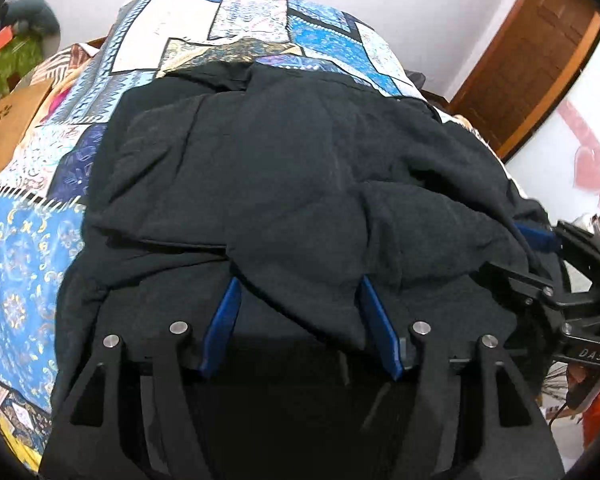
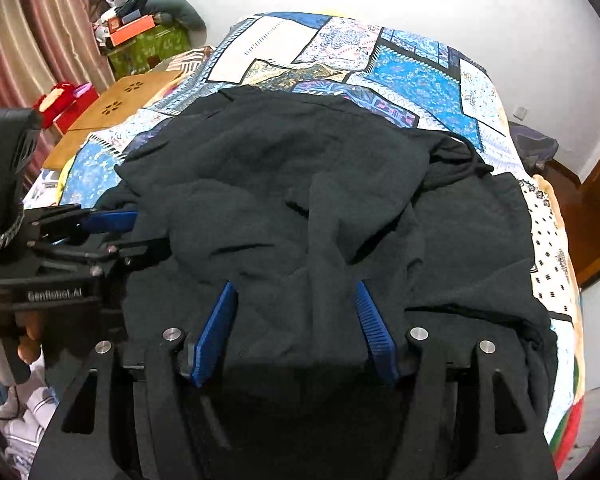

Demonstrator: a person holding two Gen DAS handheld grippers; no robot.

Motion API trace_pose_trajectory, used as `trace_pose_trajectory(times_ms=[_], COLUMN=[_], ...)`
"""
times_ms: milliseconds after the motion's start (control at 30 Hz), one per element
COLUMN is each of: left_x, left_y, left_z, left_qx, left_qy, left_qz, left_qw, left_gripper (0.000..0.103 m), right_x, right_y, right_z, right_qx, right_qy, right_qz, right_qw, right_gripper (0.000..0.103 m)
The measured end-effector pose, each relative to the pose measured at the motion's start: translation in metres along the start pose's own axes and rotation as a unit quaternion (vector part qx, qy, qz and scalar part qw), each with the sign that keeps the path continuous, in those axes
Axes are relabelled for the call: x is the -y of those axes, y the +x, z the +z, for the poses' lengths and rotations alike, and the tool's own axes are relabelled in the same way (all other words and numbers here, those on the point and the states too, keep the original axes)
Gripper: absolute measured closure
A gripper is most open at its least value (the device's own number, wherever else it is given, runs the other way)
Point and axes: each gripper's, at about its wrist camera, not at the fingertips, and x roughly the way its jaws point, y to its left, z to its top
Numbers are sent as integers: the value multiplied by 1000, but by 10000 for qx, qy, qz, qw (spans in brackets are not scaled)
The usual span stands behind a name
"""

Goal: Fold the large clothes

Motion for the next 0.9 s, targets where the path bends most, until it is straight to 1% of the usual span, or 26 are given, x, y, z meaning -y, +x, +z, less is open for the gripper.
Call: trace_pose_trajectory(times_ms=[67,133,233,333,433,500,600,700,800,833,900], left_x=[-3,-9,-23,-47,-74,-92,-123,-148,-170,-179,-188], left_y=[-10,-26,-48,-72,-85,-91,-90,-77,-61,-55,-45], left_z=[1,2,2,0,-4,-10,-26,-47,-74,-84,-97], left_qx=[89,261,484,697,690,618,427,119,-187,-254,-409], left_qy=[13,25,-60,-152,-331,-538,-975,-1494,-1952,-2163,-2421], left_qz=[138,322,560,923,1214,1245,1059,746,402,262,-8], left_qw=[9999,9991,9972,9932,9897,9888,9887,9859,9798,9756,9694], left_gripper=[42,42,42,42,42,42,42,42,42,42,42], right_x=[5,10,22,38,60,80,107,129,152,155,161], right_y=[-7,-16,-33,-51,-62,-69,-79,-80,-71,-70,-65], right_z=[1,0,-2,-7,-13,-20,-33,-49,-69,-73,-82], right_qx=[-26,11,214,417,479,482,462,316,47,-25,-143], right_qy=[104,251,414,558,862,1160,1582,2071,2649,2755,2903], right_qz=[90,156,35,-129,-319,-392,-407,-168,64,131,331], right_qw=[9999,9996,9989,9975,9946,9913,9855,9777,9643,9612,9563], right_gripper=[44,44,44,44,44,44,44,44,44,44,44])
